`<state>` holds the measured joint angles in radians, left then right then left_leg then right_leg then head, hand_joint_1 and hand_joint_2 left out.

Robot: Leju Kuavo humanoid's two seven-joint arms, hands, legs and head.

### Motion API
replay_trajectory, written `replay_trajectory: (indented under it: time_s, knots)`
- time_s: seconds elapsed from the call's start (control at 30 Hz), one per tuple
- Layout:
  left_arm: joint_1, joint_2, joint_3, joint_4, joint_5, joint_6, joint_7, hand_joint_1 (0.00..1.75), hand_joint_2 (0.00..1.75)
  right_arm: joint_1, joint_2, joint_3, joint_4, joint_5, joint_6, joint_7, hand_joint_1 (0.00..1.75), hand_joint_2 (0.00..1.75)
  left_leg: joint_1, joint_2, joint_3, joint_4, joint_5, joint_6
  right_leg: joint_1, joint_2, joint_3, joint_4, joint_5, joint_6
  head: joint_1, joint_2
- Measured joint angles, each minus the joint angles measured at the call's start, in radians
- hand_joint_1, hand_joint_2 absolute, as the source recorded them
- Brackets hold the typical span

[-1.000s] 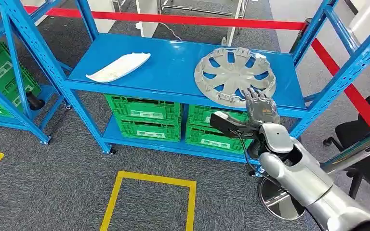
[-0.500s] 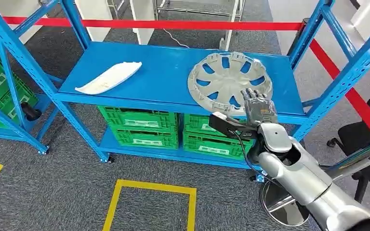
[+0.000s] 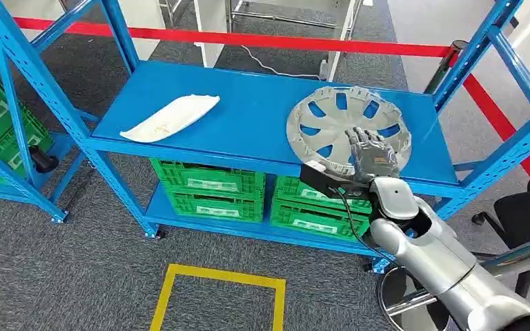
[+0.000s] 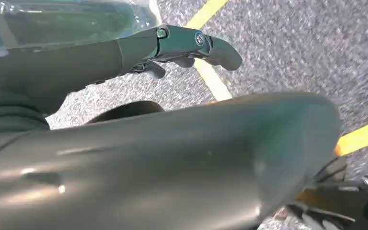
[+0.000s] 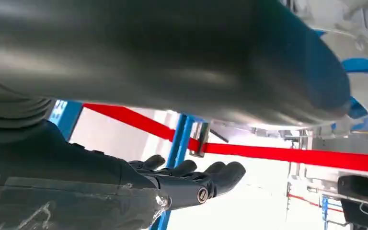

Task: Take the parts from the cabinet and place them on the table.

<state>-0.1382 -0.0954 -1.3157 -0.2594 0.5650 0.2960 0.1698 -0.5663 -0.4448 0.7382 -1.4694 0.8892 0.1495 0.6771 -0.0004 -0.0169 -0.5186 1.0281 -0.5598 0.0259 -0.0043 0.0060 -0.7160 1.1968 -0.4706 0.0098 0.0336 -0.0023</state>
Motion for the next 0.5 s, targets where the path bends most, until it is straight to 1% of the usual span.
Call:
replay_trajectory:
  time_s: [0.03,0.07,0.1,0.13,0.17,0.2,0.23,0.27,0.3,0.37,0.4,0.43,0.47,0.5]
  knots:
    - [0.0,0.0,0.002,0.0,0.0,0.0,0.0,0.0,0.0,0.0,0.0,-0.001,0.0,0.0,0.0,0.0,0.0,0.0,0.0,0.0,0.014,-0.001,-0.01,-0.003,0.007,0.0,0.023,-0.089,0.068,-0.009,0.0,0.0]
    - [0.0,-0.001,0.002,0.0,0.0,0.0,0.0,0.0,0.0,0.001,-0.001,0.0,0.001,0.0,0.0,0.0,0.0,0.0,0.002,0.0,0.02,-0.004,-0.017,-0.007,0.014,0.0,0.029,-0.104,0.063,-0.016,-0.002,0.0]
    - [0.0,-0.002,0.003,0.0,-0.001,0.001,0.0,0.0,0.0,0.0,-0.001,0.001,0.002,0.0,0.001,0.0,0.0,0.0,0.002,-0.001,0.018,-0.005,-0.02,-0.013,0.02,0.0,0.028,-0.126,0.033,-0.02,-0.004,0.0]
    - [0.0,-0.003,0.005,0.0,-0.002,0.0,0.0,0.0,0.0,0.002,-0.002,-0.001,0.002,0.0,0.0,0.0,0.0,0.0,0.002,0.0,0.02,-0.007,-0.027,-0.023,0.02,0.001,0.036,-0.139,0.05,-0.021,0.003,0.0]
    - [0.003,-0.005,0.006,0.0,-0.003,-0.002,0.0,0.0,0.0,0.003,-0.003,-0.002,0.002,0.0,-0.001,0.0,0.0,0.0,0.001,0.001,0.03,-0.004,-0.026,-0.026,0.021,0.002,0.04,-0.15,0.041,-0.026,0.004,0.0]
    - [0.001,-0.007,0.007,0.0,-0.002,-0.001,0.0,0.0,0.0,0.002,-0.004,-0.003,0.002,0.0,-0.002,0.0,0.0,0.0,0.0,0.002,0.037,-0.009,-0.024,-0.029,0.018,0.002,0.049,-0.152,0.039,-0.03,0.002,0.0]
    - [-0.001,-0.006,0.008,0.0,-0.002,0.0,0.0,0.0,0.0,0.002,-0.004,-0.003,0.001,0.0,-0.003,0.0,0.0,0.0,-0.002,0.003,0.034,0.0,-0.031,-0.032,0.008,0.002,0.067,-0.164,0.038,-0.032,0.005,0.0]
    - [-0.003,-0.006,0.009,0.0,-0.002,0.002,0.0,0.0,0.0,0.002,-0.004,-0.003,0.001,0.009,-0.006,0.0,0.0,0.0,-0.002,0.003,0.026,0.031,-0.035,-0.037,0.008,0.001,0.081,-0.171,0.034,-0.036,-0.002,0.0]
    - [-0.006,-0.006,0.01,0.0,-0.001,0.005,0.0,0.0,0.0,0.001,-0.004,-0.003,0.001,0.014,-0.009,0.0,0.0,0.0,0.0,0.003,-0.004,0.086,-0.054,-0.042,0.007,0.0,0.089,-0.174,0.03,-0.04,-0.01,0.0]
    - [-0.004,-0.006,0.011,0.0,0.0,0.01,0.0,0.0,0.0,0.004,-0.004,-0.001,0.001,0.018,-0.006,0.0,0.0,0.0,0.004,0.003,-0.096,0.227,-0.109,-0.053,0.006,0.0,0.102,-0.174,0.016,-0.042,-0.009,0.0]
    - [-0.002,-0.006,0.011,0.0,0.0,0.01,0.0,0.0,0.0,0.007,-0.004,0.0,0.001,0.018,-0.003,0.0,0.0,0.0,0.005,0.003,-0.128,0.261,-0.12,-0.057,0.006,0.0,0.11,-0.174,0.008,-0.042,-0.009,0.0]
    - [0.002,-0.006,0.011,0.0,-0.001,0.01,0.0,0.0,0.0,0.01,-0.004,0.001,0.002,0.018,0.0,0.0,0.0,0.0,0.005,0.003,-0.145,0.259,-0.108,-0.059,0.005,0.0,0.121,-0.173,0.001,-0.041,-0.01,0.0]
    - [0.003,-0.006,0.011,0.0,-0.002,0.008,0.0,0.0,0.0,0.01,-0.004,0.001,0.001,0.018,0.005,0.0,0.0,0.0,0.005,0.004,-0.144,0.224,-0.07,-0.06,0.004,0.002,0.133,-0.171,-0.008,-0.039,-0.009,0.0]
    - [0.002,-0.006,0.011,0.0,-0.002,0.008,0.0,0.0,0.0,0.01,-0.004,0.001,0.001,0.018,0.01,0.0,0.0,0.0,0.006,0.004,-0.129,0.156,-0.008,-0.06,0.002,0.002,0.147,-0.169,-0.018,-0.037,-0.01,0.0]
